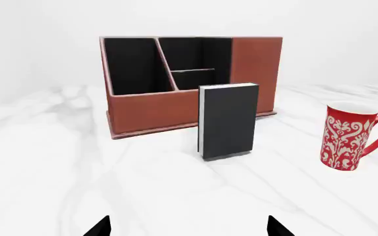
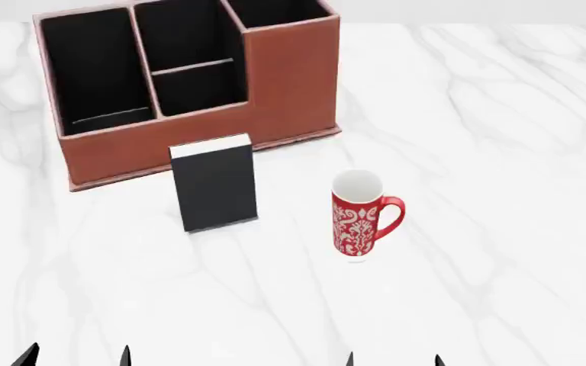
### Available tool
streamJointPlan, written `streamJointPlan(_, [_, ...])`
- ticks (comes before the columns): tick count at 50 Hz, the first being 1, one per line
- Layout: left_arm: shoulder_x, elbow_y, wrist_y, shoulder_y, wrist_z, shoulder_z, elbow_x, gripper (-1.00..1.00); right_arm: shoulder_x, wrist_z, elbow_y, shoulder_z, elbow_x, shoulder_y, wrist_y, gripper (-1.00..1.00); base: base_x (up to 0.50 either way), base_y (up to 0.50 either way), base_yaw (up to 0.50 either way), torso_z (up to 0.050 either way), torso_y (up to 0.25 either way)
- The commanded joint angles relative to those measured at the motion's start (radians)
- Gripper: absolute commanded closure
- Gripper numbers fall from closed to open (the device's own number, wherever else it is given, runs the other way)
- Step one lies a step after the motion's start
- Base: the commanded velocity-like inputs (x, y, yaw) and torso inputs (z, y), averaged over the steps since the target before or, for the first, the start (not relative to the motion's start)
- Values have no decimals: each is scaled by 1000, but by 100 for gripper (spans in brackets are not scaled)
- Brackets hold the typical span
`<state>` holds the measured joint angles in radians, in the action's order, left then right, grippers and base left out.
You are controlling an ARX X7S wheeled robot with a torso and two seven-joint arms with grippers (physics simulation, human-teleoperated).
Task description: Pick up the book and place it in the front compartment of the caddy.
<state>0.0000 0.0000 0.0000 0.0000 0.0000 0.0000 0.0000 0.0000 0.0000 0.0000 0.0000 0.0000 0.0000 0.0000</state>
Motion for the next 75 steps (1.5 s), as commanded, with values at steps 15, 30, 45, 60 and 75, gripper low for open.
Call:
streamJointPlan(15, [-20,-120,110,-37,-66,9,42,-100,19,3,-41,48,95,-13,43,-100,0,0,0,0,0])
streamJointPlan(30, [-55,-124,121,-40,-102,57,13,-100,55,50,-56,5,129,-25,41,-100,0,0,0,0,0])
streamJointPlan(45, [-78,-12,97,2,-100,67,-59,-100,78,81,-156,40,231,-62,53,-100,0,0,0,0,0])
streamJointPlan(60, [-136,573,-123,167,-156,-18,-148,-100,129,166,-752,257,437,-325,37,-100,36,0,0,0,0])
streamJointPlan(75, [-156,603,-125,176,-176,-16,-155,-100,106,236,-928,446,493,-514,-115,-100,407,0,0,0,0])
